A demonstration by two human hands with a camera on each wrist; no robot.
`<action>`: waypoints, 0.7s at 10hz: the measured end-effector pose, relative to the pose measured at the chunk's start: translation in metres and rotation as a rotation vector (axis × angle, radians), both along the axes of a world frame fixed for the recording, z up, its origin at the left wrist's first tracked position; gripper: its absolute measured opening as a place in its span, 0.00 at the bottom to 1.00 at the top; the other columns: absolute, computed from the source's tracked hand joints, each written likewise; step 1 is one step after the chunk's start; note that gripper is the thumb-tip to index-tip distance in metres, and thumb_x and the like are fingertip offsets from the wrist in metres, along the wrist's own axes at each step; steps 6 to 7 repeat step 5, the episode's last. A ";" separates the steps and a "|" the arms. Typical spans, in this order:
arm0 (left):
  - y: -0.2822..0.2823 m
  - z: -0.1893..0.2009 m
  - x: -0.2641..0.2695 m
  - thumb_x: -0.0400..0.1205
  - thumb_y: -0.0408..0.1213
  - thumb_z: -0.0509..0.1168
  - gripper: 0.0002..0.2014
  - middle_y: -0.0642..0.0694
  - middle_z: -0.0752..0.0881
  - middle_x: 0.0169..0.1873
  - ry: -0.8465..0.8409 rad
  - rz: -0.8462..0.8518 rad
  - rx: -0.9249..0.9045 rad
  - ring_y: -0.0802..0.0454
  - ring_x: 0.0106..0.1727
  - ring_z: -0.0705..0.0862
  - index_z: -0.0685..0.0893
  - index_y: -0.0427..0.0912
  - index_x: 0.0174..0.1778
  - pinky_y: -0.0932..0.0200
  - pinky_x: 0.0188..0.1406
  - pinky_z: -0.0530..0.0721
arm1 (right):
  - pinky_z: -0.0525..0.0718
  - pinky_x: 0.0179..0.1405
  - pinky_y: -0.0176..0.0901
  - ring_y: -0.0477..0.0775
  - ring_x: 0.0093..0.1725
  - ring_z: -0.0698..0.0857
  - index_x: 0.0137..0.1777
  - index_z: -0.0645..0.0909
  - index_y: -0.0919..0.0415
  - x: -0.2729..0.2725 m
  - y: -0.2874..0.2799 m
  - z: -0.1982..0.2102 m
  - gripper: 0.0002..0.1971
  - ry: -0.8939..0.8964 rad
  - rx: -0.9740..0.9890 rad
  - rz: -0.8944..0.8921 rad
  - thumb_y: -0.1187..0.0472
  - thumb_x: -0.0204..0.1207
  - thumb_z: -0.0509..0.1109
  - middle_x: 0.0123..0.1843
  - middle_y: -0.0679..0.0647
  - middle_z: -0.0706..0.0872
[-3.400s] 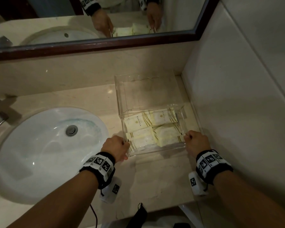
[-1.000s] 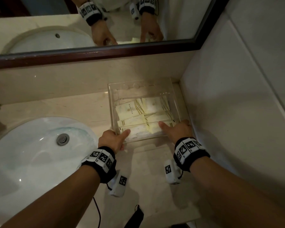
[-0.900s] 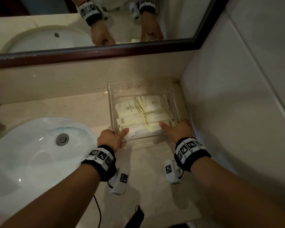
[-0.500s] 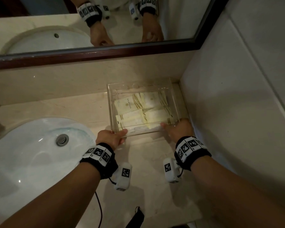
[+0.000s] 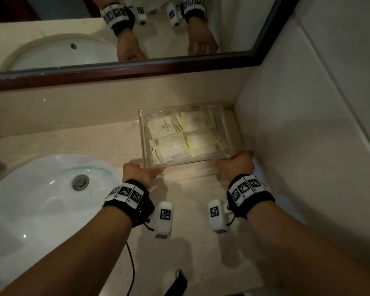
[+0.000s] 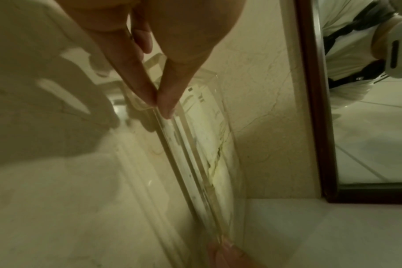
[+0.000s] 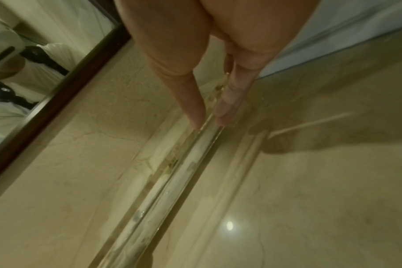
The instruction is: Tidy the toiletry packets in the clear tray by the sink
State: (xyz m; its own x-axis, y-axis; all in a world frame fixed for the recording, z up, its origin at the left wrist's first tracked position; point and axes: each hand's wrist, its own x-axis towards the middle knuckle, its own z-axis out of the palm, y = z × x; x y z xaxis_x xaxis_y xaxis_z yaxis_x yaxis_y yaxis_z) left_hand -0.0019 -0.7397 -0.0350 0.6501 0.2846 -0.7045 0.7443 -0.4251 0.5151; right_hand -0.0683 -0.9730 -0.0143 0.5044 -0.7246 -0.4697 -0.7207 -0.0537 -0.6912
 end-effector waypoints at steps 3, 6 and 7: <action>0.000 -0.003 -0.001 0.63 0.40 0.87 0.41 0.39 0.84 0.60 -0.053 0.042 -0.004 0.40 0.59 0.84 0.74 0.37 0.69 0.49 0.62 0.84 | 0.77 0.46 0.36 0.53 0.51 0.80 0.72 0.70 0.67 -0.002 0.000 0.003 0.38 -0.055 0.045 -0.056 0.68 0.63 0.83 0.58 0.58 0.83; -0.005 0.019 0.005 0.73 0.38 0.75 0.30 0.34 0.79 0.65 -0.143 0.017 0.122 0.36 0.59 0.82 0.72 0.38 0.69 0.51 0.49 0.82 | 0.84 0.38 0.43 0.54 0.45 0.80 0.63 0.74 0.69 0.002 0.001 0.020 0.27 -0.022 -0.020 0.031 0.68 0.66 0.80 0.56 0.60 0.84; -0.005 0.019 0.005 0.73 0.38 0.75 0.30 0.34 0.79 0.65 -0.143 0.017 0.122 0.36 0.59 0.82 0.72 0.38 0.69 0.51 0.49 0.82 | 0.84 0.38 0.43 0.54 0.45 0.80 0.63 0.74 0.69 0.002 0.001 0.020 0.27 -0.022 -0.020 0.031 0.68 0.66 0.80 0.56 0.60 0.84</action>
